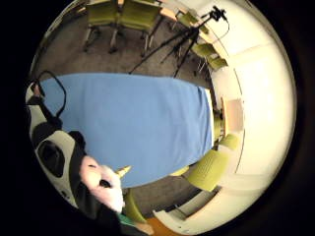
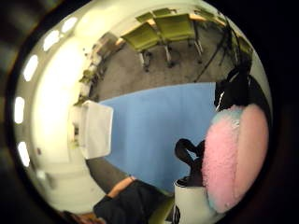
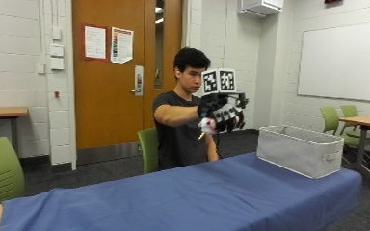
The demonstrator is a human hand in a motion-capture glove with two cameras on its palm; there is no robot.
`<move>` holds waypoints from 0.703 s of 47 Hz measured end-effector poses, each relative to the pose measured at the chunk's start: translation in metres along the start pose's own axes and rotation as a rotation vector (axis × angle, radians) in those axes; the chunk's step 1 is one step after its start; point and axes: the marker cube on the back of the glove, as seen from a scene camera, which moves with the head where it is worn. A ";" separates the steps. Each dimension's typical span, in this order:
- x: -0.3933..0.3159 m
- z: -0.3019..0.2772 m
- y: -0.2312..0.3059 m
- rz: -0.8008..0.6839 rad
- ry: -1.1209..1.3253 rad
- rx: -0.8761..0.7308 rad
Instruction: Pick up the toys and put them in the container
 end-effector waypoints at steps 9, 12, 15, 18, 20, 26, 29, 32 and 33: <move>-0.131 -0.072 -0.018 -0.169 -0.027 0.091; -0.183 -0.088 -0.016 -0.252 -0.045 0.116; -0.231 -0.100 -0.016 -0.322 -0.055 0.131; -0.281 -0.111 -0.014 -0.372 -0.107 0.128; -0.312 -0.117 -0.012 -0.441 -0.144 0.135; -0.408 -0.125 -0.008 -0.561 -0.161 0.152; -0.447 -0.123 -0.004 -0.608 -0.173 0.148; -0.474 -0.116 -0.004 -0.624 -0.127 0.154; -0.476 -0.113 -0.007 -0.624 -0.109 0.157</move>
